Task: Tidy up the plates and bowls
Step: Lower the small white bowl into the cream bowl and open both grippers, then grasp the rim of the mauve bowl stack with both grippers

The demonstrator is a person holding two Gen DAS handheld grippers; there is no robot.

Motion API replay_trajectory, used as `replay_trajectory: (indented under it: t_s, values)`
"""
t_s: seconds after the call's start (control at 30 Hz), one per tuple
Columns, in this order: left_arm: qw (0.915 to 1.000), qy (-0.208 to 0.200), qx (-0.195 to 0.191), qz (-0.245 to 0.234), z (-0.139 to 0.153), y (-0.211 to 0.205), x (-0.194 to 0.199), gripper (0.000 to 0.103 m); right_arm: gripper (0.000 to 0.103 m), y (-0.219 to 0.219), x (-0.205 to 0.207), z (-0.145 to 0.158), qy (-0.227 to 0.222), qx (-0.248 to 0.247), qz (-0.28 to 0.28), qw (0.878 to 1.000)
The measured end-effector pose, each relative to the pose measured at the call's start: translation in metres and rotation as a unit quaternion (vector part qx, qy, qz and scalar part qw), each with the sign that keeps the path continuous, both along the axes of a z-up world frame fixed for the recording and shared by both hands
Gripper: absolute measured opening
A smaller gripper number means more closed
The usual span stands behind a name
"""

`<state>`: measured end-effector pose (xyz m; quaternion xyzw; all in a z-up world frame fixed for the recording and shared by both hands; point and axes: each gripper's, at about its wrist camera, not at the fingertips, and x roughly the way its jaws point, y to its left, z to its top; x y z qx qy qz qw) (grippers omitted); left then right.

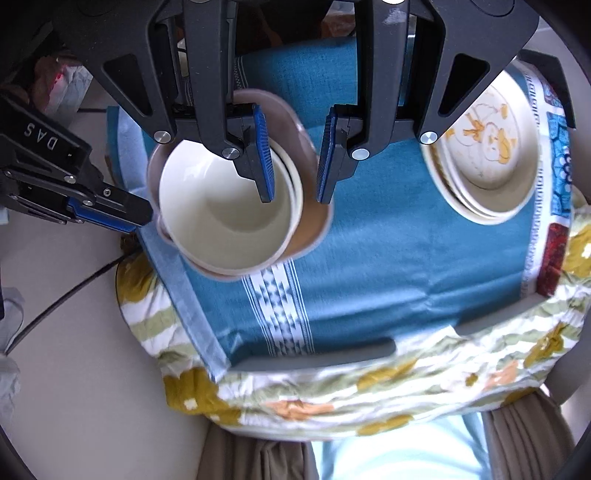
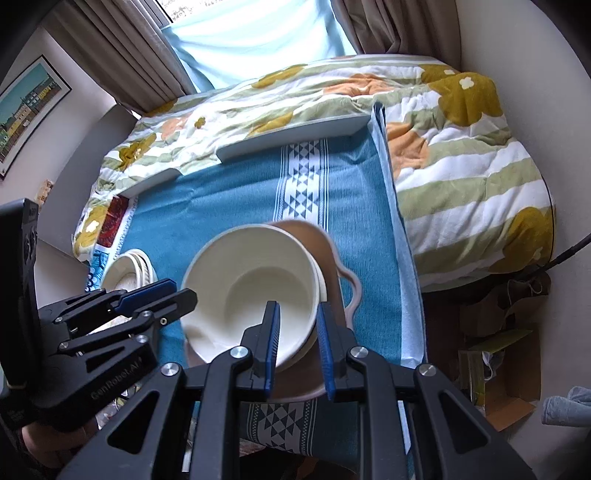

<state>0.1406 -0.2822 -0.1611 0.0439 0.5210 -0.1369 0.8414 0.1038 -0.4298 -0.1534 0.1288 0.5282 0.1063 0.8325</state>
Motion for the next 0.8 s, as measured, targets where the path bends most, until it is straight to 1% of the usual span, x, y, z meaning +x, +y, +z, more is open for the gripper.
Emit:
replay_trajectory:
  t_s: [0.03, 0.07, 0.1, 0.13, 0.17, 0.2, 0.23, 0.27, 0.3, 0.33, 0.4, 0.5, 0.6, 0.7, 0.77, 0.8]
  values:
    - [0.9999, -0.014, 0.000, 0.003, 0.011, 0.005, -0.003, 0.021, 0.019, -0.001, -0.001, 0.008, -0.007, 0.003, 0.005, 1.000]
    - [0.9996, -0.028, 0.002, 0.003, 0.022, 0.009, -0.007, 0.025, 0.019, -0.003, -0.003, 0.017, -0.016, 0.003, 0.012, 1.000]
    - [0.9992, -0.039, 0.008, 0.002, 0.031, 0.013, -0.010, 0.033, 0.019, -0.004, -0.006, 0.026, -0.025, 0.003, 0.025, 0.999]
    - [0.9985, -0.052, 0.018, 0.003, 0.038, 0.016, -0.013, 0.058, 0.019, -0.005, -0.008, 0.034, -0.033, 0.001, 0.036, 0.999]
    - [0.9974, -0.067, 0.025, 0.003, 0.044, 0.021, -0.017, 0.088, 0.021, -0.005, -0.011, 0.042, -0.042, -0.004, 0.047, 0.998]
    - [0.9964, -0.080, 0.028, 0.002, 0.049, 0.025, -0.021, 0.096, 0.033, -0.005, -0.016, 0.050, -0.053, -0.013, 0.060, 0.997]
    - [0.9955, -0.090, 0.029, 0.001, 0.052, 0.029, -0.025, 0.099, 0.061, -0.005, -0.019, 0.054, -0.059, -0.022, 0.068, 0.996]
    - [0.9955, -0.090, 0.029, -0.004, 0.053, 0.034, -0.027, 0.099, 0.078, -0.005, -0.021, 0.058, -0.063, -0.033, 0.077, 0.994]
    - [0.9961, -0.082, 0.030, -0.011, 0.052, 0.037, -0.028, 0.099, 0.102, -0.005, -0.024, 0.059, -0.065, -0.043, 0.088, 0.993]
    - [0.9969, -0.069, 0.032, -0.019, 0.049, 0.039, -0.027, 0.099, 0.103, -0.004, -0.026, 0.060, -0.065, -0.053, 0.101, 0.991]
    - [0.9975, -0.048, 0.039, -0.035, 0.040, 0.042, -0.027, 0.099, 0.103, -0.004, -0.026, 0.058, -0.048, -0.085, 0.122, 0.988]
    - [0.9980, -0.009, 0.038, -0.050, 0.022, 0.043, -0.027, 0.099, 0.103, -0.004, -0.025, 0.048, -0.031, -0.130, 0.144, 0.981]
    - [0.9981, 0.030, 0.019, -0.051, -0.002, 0.038, -0.023, 0.099, 0.103, -0.005, -0.016, 0.026, 0.002, -0.141, 0.157, 0.977]
    - [0.9967, 0.059, 0.018, -0.054, -0.025, 0.029, -0.020, 0.098, 0.103, -0.003, -0.006, 0.000, 0.031, -0.172, 0.168, 0.970]
    - [0.9957, 0.072, 0.019, -0.054, -0.038, 0.025, -0.017, 0.095, 0.099, -0.002, -0.001, -0.012, 0.041, -0.178, 0.173, 0.968]
    - [0.9953, 0.079, 0.019, -0.053, -0.044, 0.023, -0.014, 0.092, 0.094, -0.002, 0.003, -0.018, 0.049, -0.176, 0.177, 0.967]
